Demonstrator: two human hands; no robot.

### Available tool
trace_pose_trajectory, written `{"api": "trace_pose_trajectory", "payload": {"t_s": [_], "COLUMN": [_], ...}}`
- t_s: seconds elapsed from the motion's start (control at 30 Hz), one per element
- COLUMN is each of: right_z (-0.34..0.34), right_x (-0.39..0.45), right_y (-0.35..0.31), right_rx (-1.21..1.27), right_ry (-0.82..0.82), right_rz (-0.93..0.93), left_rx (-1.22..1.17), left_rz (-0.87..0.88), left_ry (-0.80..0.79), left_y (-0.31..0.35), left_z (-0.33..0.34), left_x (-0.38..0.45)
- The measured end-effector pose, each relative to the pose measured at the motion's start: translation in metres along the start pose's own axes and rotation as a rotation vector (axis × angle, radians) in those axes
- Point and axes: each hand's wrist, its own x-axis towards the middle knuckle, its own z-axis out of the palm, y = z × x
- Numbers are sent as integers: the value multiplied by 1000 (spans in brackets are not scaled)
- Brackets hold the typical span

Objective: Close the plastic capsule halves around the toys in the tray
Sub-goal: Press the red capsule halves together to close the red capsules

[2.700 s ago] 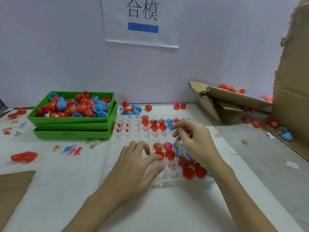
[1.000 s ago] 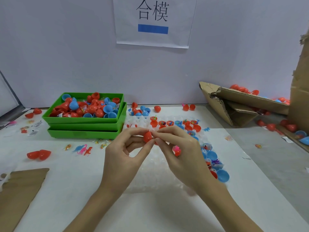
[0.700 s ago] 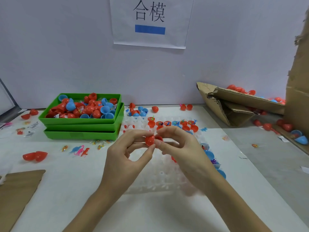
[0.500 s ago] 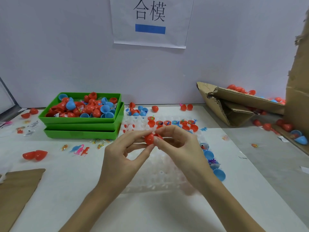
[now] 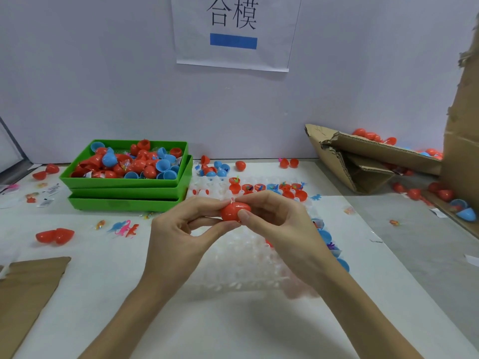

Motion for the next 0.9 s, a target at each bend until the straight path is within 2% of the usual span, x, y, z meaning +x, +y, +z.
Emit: {"api": "trace_pose_trajectory", "payload": {"t_s": [0.5, 0.7, 0.9], "right_z": [5, 11, 23], "right_x": [1, -2, -6], "right_y": [6, 12, 17], "right_rx": [-118, -254, -187], "right_ry": [30, 97, 90], "right_rz": [-149, -244, -217], "left_rx": [14, 158, 351], "left_rz": [-83, 20, 158], "left_ry": [42, 57, 42], "left_y": [5, 7, 4], "left_z": [3, 3, 2], "left_x": [-1, -2, -3]}}
